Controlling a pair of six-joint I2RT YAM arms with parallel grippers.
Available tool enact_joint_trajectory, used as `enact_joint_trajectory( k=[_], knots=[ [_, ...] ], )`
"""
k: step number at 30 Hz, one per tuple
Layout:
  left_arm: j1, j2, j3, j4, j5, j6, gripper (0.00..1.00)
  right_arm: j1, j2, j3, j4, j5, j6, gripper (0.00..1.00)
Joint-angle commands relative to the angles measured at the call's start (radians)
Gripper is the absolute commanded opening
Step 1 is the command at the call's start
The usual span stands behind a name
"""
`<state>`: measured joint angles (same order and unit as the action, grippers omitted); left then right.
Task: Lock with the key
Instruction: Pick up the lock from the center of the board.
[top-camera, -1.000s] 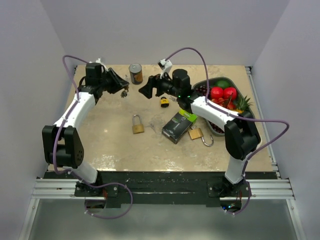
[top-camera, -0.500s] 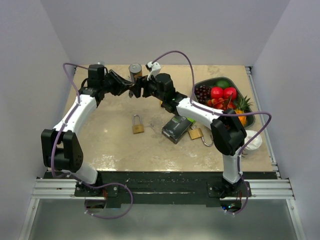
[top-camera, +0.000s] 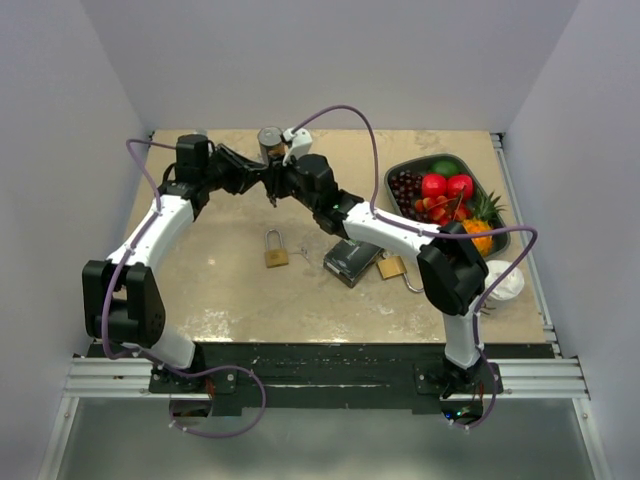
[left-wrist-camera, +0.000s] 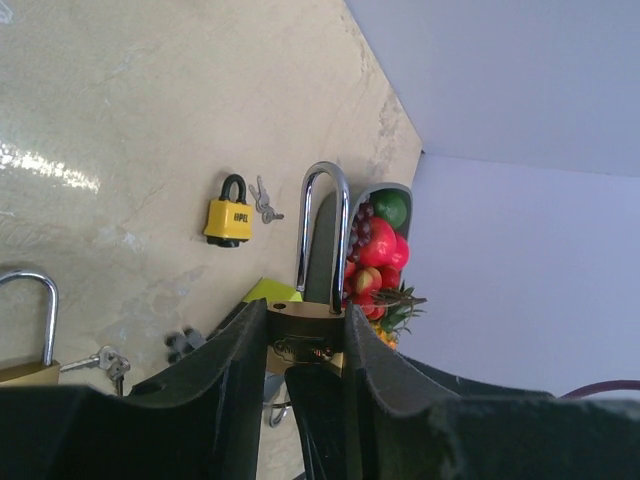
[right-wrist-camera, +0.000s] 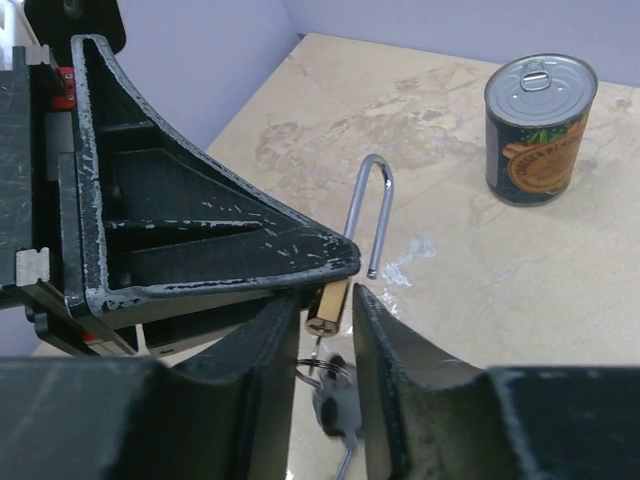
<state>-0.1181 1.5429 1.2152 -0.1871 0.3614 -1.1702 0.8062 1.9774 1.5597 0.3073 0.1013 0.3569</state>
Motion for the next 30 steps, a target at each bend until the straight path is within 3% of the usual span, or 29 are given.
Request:
enact_joint_trajectory(
  k=[1, 3, 8, 10, 14, 16, 17, 19, 20, 22, 23, 28, 30],
  knots=[
    [-0.005, -0.061, -0.013, 0.077, 0.083, -0.071, 0.00, 0.007, 0.017, 0.051, 0.059, 0.083, -0.006, 0.28],
    [-0.006, -0.064, -0.022, 0.097, 0.096, -0.089, 0.00, 0.007, 0.021, 0.057, 0.055, 0.078, -0.004, 0.23],
    [-0.006, -0.075, -0.049, 0.144, 0.117, -0.124, 0.00, 0.005, 0.028, 0.072, 0.049, 0.094, -0.015, 0.23],
    [-0.005, -0.073, -0.049, 0.153, 0.122, -0.137, 0.00, 0.007, 0.028, 0.074, 0.049, 0.104, -0.024, 0.04],
    [-0.003, -0.069, -0.040, 0.155, 0.126, -0.138, 0.00, -0.001, 0.014, 0.071, 0.049, 0.094, -0.030, 0.00],
    [0.003, -0.067, -0.040, 0.149, 0.122, -0.129, 0.09, -0.010, 0.002, 0.068, 0.049, 0.075, -0.027, 0.00],
    [0.006, -0.067, -0.045, 0.146, 0.117, -0.126, 0.18, -0.015, -0.003, 0.066, 0.049, 0.046, -0.026, 0.00],
    [0.021, -0.066, -0.060, 0.135, 0.113, -0.117, 0.24, -0.033, -0.023, 0.062, 0.055, 0.009, -0.012, 0.00],
    [0.029, -0.069, -0.066, 0.136, 0.111, -0.108, 0.39, -0.041, -0.031, 0.059, 0.059, -0.014, -0.006, 0.00],
    [0.052, -0.075, -0.083, 0.127, 0.108, -0.063, 0.57, -0.065, -0.044, 0.050, 0.069, -0.070, 0.013, 0.00],
    [0.061, -0.084, -0.089, 0.126, 0.105, -0.051, 0.76, -0.074, -0.058, 0.046, 0.072, -0.090, 0.019, 0.00],
    [0.118, -0.109, -0.128, 0.231, 0.154, 0.065, 0.95, -0.142, -0.104, -0.006, 0.093, -0.266, 0.054, 0.00],
    [0.153, -0.104, -0.111, 0.264, 0.232, 0.216, 0.99, -0.171, -0.129, -0.019, 0.095, -0.346, 0.041, 0.00]
  ],
)
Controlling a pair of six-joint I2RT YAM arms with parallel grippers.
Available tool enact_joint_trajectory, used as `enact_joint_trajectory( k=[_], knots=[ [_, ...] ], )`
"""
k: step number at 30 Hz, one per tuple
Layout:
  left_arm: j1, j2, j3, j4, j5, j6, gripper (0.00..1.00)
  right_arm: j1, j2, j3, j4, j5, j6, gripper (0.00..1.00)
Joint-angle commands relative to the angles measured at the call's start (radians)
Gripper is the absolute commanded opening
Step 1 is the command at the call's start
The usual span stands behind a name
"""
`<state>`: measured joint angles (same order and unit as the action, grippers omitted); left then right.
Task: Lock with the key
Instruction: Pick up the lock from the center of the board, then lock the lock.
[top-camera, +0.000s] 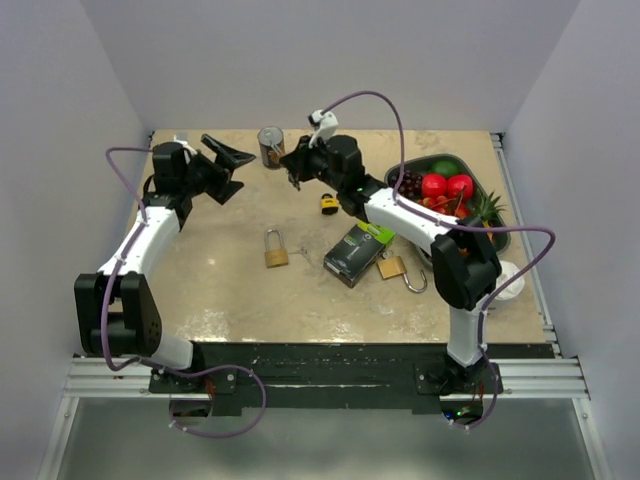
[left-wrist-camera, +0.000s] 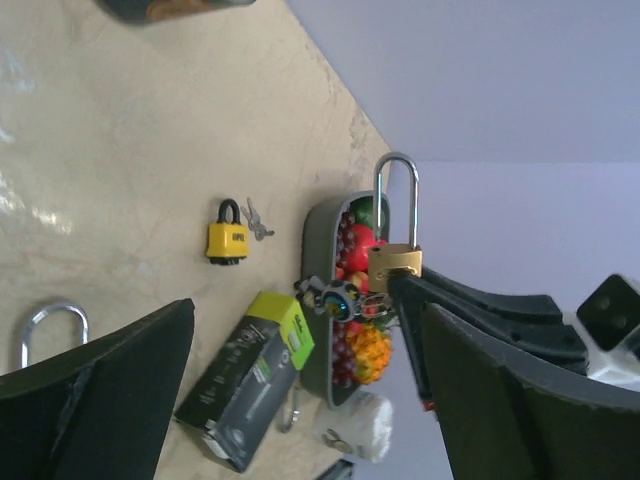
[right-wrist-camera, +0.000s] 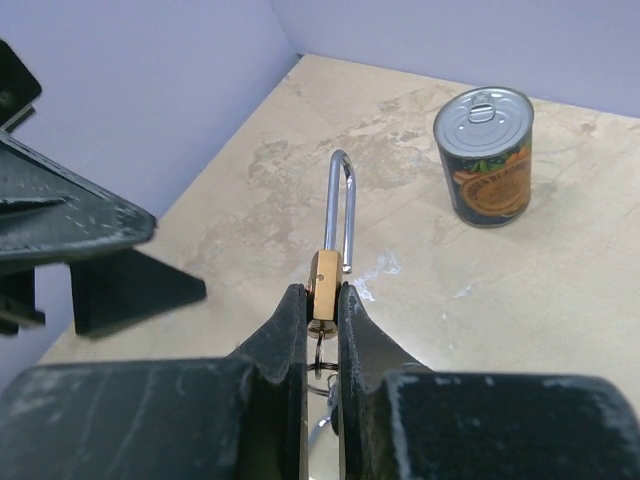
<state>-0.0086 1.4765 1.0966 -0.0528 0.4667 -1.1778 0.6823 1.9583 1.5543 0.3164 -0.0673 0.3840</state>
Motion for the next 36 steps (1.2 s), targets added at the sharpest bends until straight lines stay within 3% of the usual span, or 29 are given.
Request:
enact_joint_trajectory(
  k=[1, 5, 6, 8, 12, 13, 14, 17, 20, 27, 31, 36],
  knots=[
    [0.045, -0.032, 0.047, 0.130, 0.159, 0.292, 0.99, -0.056, -0.119, -0.034, 0.089, -0.265, 0.012, 0.00],
    [0.044, -0.042, 0.103, 0.160, 0.466, 0.652, 0.99, -0.107, -0.170, -0.091, 0.119, -0.512, -0.010, 0.00],
    [0.044, -0.051, 0.108, 0.150, 0.525, 0.817, 0.99, -0.116, -0.182, -0.102, 0.122, -0.555, -0.042, 0.00],
    [0.044, -0.055, 0.144, 0.009, 0.646, 0.993, 0.99, -0.122, -0.222, -0.128, 0.110, -0.677, -0.095, 0.00],
    [0.042, -0.025, 0.255, -0.356, 0.754, 1.531, 0.97, -0.122, -0.291, -0.143, -0.044, -0.816, -0.290, 0.00],
    [0.041, -0.022, 0.288, -0.506, 0.766, 1.631, 0.95, -0.122, -0.306, -0.149, -0.072, -0.827, -0.324, 0.00],
    [0.038, -0.024, 0.296, -0.560, 0.776, 1.781, 0.88, -0.122, -0.341, -0.155, -0.121, -0.838, -0.359, 0.00],
    [0.026, -0.041, 0.299, -0.718, 0.811, 2.007, 0.79, -0.122, -0.398, -0.178, -0.216, -0.867, -0.491, 0.00],
    [-0.025, -0.045, 0.298, -0.797, 0.805, 2.093, 0.72, -0.121, -0.433, -0.191, -0.263, -0.893, -0.565, 0.00],
    [-0.097, -0.067, 0.298, -0.795, 0.843, 2.080, 0.60, -0.116, -0.469, -0.203, -0.349, -0.904, -0.694, 0.00],
    [-0.125, -0.104, 0.258, -0.670, 0.825, 1.970, 0.57, -0.110, -0.487, -0.209, -0.393, -0.899, -0.749, 0.00],
    [-0.139, -0.163, 0.191, -0.477, 0.799, 1.776, 0.45, -0.090, -0.501, -0.223, -0.393, -0.891, -0.763, 0.00]
  ],
)
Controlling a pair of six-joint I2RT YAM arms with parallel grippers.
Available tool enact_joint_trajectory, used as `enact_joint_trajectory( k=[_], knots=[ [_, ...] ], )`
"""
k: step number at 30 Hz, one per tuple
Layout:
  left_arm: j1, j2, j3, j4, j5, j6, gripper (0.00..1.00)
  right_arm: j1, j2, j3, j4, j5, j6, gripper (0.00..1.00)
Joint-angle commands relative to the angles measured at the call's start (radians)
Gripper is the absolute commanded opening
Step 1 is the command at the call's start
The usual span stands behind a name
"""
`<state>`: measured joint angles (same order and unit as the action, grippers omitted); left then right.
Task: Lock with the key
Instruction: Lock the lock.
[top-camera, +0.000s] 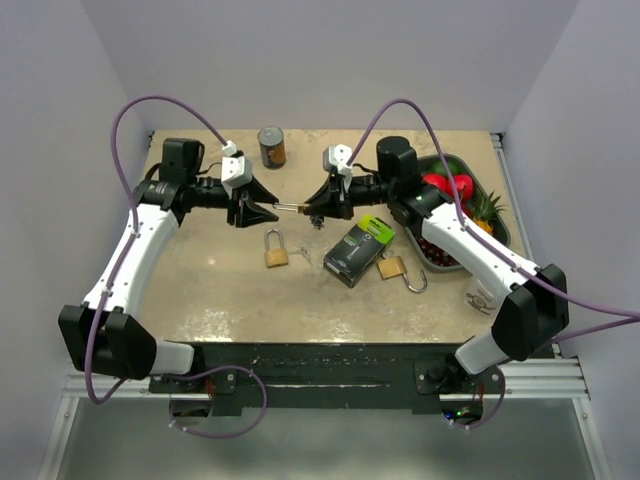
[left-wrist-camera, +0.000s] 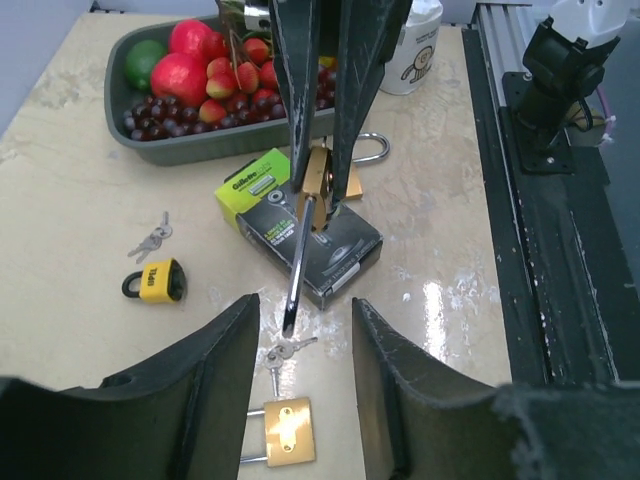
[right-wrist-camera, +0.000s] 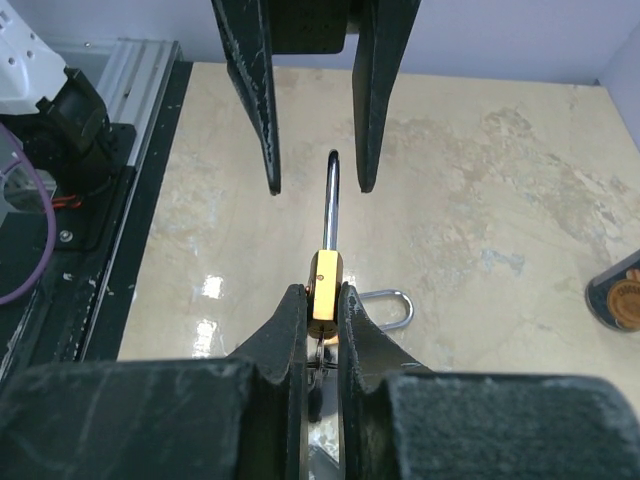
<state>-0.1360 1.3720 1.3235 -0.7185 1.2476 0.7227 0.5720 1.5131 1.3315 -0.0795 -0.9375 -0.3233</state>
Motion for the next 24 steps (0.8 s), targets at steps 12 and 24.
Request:
enact_joint_trajectory(
  k=[12, 24],
  knots=[
    [-0.027, -0.060, -0.070, 0.145, -0.008, -0.071, 0.40, 0.031, -0.067, -0.005, 0.055, -0.017, -0.023, 0.00],
    [-0.039, -0.048, -0.076, 0.085, -0.010, 0.003, 0.00, 0.046, -0.062, -0.022, 0.075, -0.006, -0.017, 0.00]
  ],
)
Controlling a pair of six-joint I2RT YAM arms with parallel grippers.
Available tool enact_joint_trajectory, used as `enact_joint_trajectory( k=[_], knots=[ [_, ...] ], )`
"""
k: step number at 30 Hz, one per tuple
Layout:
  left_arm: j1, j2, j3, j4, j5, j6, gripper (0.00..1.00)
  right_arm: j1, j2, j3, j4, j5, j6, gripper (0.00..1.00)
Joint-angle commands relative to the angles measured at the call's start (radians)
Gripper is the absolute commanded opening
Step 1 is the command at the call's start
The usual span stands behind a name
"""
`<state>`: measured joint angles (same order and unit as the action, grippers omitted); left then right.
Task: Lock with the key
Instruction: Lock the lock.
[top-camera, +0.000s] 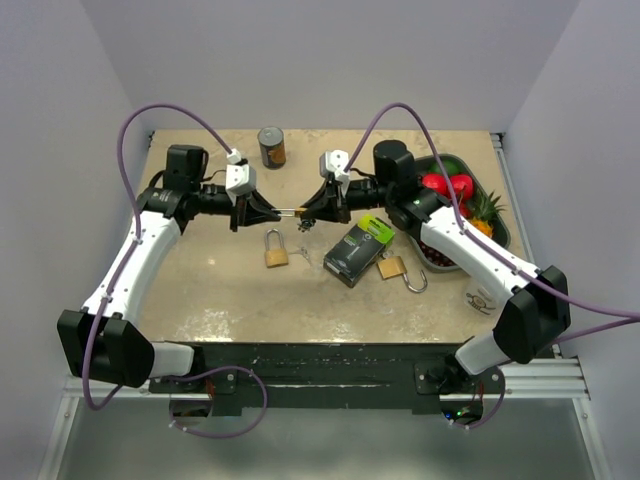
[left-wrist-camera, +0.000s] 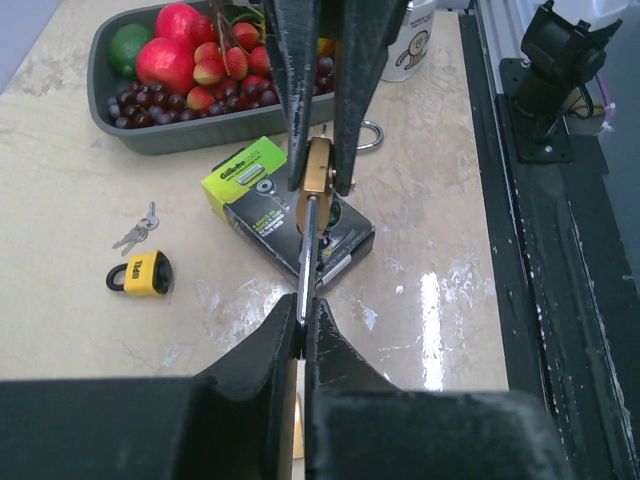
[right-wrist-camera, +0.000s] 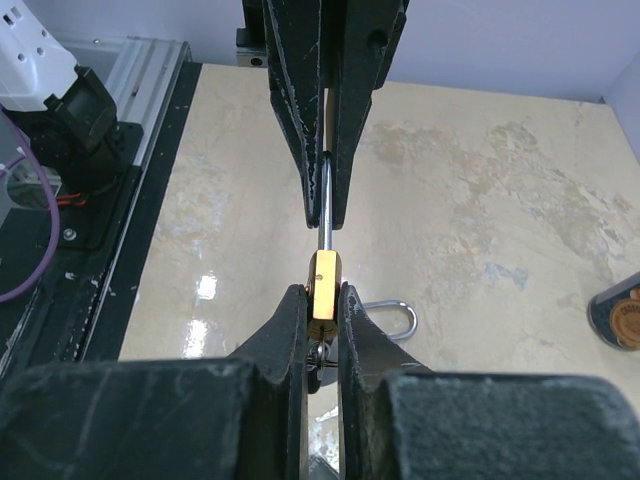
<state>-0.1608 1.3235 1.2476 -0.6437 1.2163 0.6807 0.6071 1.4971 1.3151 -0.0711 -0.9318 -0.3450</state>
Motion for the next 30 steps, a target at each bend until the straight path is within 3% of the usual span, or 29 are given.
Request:
enact_joint_trajectory(
  k=[1, 11, 20, 30],
  knots=[
    [-0.016, 0.000, -0.002, 0.012, 0.026, 0.045, 0.00, 0.020, -0.044, -0.004, 0.067, -0.007, -0.006, 0.00],
    [-0.052, 0.000, -0.002, 0.073, 0.068, -0.038, 0.00, 0.066, -0.026, -0.002, 0.096, 0.002, -0.061, 0.00],
    [-0.106, -0.047, -0.077, 0.357, 0.022, -0.222, 0.00, 0.088, 0.026, 0.026, 0.122, -0.128, 0.081, 0.00],
    [-0.155, -0.049, -0.086, 0.440, 0.048, -0.326, 0.00, 0.099, 0.058, 0.030, 0.204, -0.122, 0.118, 0.00]
  ],
)
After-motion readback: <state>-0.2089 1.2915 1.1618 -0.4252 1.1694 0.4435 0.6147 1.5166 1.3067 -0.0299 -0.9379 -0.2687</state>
